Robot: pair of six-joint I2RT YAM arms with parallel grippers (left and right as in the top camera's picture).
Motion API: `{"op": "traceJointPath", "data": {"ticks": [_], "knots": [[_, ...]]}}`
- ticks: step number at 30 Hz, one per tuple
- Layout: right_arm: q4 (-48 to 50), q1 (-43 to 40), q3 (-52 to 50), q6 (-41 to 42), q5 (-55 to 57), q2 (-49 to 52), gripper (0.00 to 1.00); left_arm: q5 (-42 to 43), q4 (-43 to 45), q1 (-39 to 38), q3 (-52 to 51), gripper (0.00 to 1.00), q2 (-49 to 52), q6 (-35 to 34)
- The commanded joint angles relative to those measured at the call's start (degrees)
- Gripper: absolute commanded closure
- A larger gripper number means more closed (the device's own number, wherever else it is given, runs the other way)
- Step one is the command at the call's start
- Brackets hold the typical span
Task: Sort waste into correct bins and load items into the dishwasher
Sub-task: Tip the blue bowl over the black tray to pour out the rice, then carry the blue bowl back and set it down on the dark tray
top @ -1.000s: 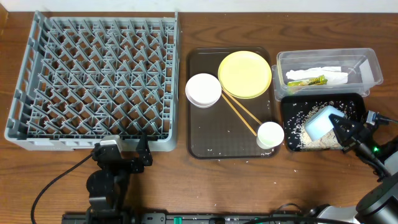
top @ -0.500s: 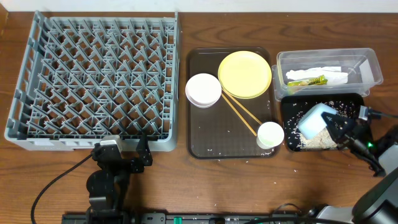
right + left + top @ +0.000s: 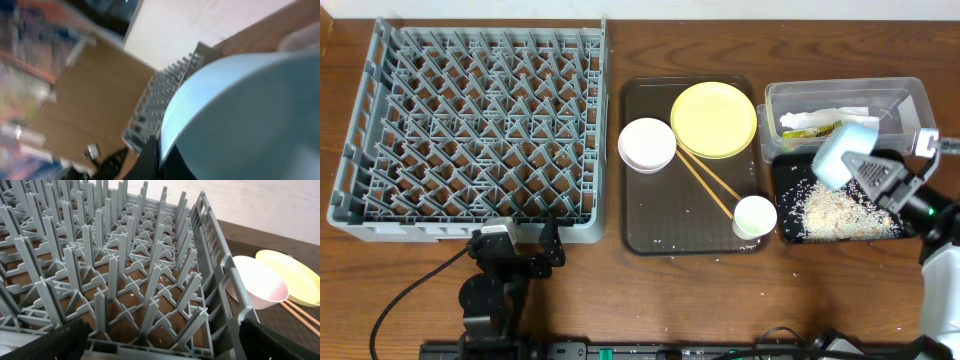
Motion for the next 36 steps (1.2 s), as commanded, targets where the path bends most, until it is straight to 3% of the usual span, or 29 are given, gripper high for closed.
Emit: {"op": "traceJointPath", "data": {"ticks": [1,7,10,22,32,36], "knots": [[8.6,5.0,1.0,14.9,-1.3,-0.3,0.99,0.8,-1.2,0.3,-0.7,0.02,0.0,-0.3],[48.0,18.3,1.2,46.0,1.8,-0.2,0.99,0.8,-1.2,0.3,-0.7,0.02,0.0,-0.3],[60.5,24.4,2.0,55.9,4.2,0.2,0.98,0.8,-1.2,0.3,-0.7,0.02,0.0,-0.3],[60.4,40.4,2.5,55.8,13.6,3.2,0.98,0.8,-1.2,0.3,-0.7,0.02,0.0,-0.3],[45.5,45.2,4.1,41.0,19.2,9.2,0.98,0.8,-1.2,0.3,-0.7,0.02,0.0,-0.3],[34.9,46.7,7.1,31.7,21.6,9.6,0.99,0.8,-1.2,0.3,-0.7,0.02,0.0,-0.3]]}}
